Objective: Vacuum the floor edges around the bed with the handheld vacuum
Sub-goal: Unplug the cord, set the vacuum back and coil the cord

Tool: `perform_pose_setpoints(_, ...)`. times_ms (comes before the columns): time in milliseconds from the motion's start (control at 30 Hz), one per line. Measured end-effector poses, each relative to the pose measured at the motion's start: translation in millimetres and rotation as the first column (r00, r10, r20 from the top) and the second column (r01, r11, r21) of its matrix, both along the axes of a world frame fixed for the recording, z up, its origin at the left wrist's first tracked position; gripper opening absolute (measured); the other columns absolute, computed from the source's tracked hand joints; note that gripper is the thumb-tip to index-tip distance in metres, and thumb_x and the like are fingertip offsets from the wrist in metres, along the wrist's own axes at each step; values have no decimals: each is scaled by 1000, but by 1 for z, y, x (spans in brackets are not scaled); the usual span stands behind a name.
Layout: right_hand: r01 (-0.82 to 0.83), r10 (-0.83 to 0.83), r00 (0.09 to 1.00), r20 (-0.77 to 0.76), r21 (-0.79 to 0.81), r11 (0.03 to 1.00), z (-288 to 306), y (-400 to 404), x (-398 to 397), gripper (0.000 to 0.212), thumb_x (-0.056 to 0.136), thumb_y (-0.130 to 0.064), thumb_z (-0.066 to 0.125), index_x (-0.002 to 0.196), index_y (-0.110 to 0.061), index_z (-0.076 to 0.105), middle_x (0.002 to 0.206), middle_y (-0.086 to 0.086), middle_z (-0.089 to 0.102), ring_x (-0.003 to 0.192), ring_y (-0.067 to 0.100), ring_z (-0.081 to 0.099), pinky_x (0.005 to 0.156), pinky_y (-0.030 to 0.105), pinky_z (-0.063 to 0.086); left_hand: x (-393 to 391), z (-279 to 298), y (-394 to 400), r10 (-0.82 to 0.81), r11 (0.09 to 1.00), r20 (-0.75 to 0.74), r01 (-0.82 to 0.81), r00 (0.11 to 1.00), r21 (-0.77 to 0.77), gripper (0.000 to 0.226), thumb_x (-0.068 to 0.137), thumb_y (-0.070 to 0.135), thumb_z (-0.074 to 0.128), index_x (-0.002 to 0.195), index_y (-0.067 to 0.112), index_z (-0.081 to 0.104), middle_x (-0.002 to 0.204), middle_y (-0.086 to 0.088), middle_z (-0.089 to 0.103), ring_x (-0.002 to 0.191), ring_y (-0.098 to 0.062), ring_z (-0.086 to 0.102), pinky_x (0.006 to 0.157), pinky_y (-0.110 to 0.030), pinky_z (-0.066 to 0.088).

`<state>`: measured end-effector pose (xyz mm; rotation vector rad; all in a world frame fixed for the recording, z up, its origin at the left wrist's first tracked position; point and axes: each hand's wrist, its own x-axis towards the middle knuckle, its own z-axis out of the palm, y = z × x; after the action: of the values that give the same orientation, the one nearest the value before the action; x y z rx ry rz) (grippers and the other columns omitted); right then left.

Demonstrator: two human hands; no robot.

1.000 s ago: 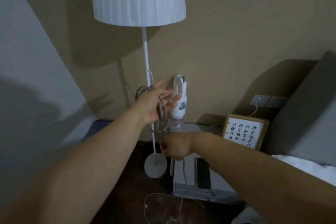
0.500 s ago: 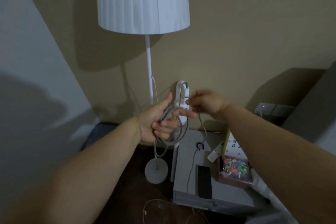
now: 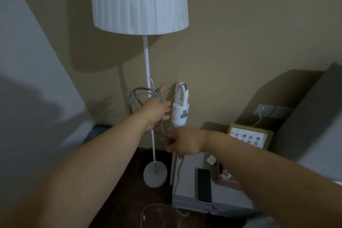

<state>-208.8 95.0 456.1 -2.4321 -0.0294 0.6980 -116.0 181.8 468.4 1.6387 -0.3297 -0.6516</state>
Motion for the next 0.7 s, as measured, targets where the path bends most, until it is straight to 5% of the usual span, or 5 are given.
perform_pose_setpoints(167, 231, -275, 914, 297, 174, 957, 46, -44, 12, 25, 80, -8, 71, 64, -25, 62, 57, -16, 61, 53, -6, 54, 58, 9, 42, -16, -11, 12, -287, 932, -242, 329, 927, 153, 42, 99, 19, 45, 137, 1, 42, 73, -10, 73, 64, -25, 62, 71, -40, 55)
perform_pose_setpoints(400, 467, -673, 733, 103, 642, 607, 30, -71, 32, 21, 78, 6, 67, 68, -7, 54, 63, 11, 54, 53, 17, 51, 56, 24, 43, -5, 14, 30, -525, 851, -465, 455, 713, -263, 48, 98, 43, 31, 123, 13, 59, 41, 4, 42, 25, 1, 24, 40, -15, 40)
perform_pose_setpoints(533, 570, -687, 723, 65, 504, 648, -17, -61, 29, 36, 92, -34, 59, 65, -11, 57, 60, 7, 61, 52, 13, 53, 52, 19, 42, 10, 19, 40, -824, 551, -386, 430, 414, -715, 52, 98, 43, 38, 135, 7, 48, 53, -3, 58, 32, -3, 27, 44, -19, 45)
perform_pose_setpoints(633, 638, -642, 760, -100, 303, 708, -52, -42, 11, 46, 100, -41, 41, 70, -10, 57, 57, 3, 60, 43, 6, 55, 46, 12, 45, 20, 35, 38, -836, 459, -282, 318, 470, -829, 51, 99, 38, 37, 145, 14, 32, 74, -9, 66, 36, -5, 38, 49, -22, 49)
perform_pose_setpoints(700, 557, -515, 825, -231, 185, 809, -63, -20, 1, 39, 101, -39, 37, 93, -7, 58, 70, 2, 57, 51, 8, 56, 55, 20, 52, 20, 47, 33, -695, 570, -328, 212, 639, -794, 54, 97, 34, 40, 149, 24, 26, 86, -5, 69, 36, -3, 47, 48, -18, 50)
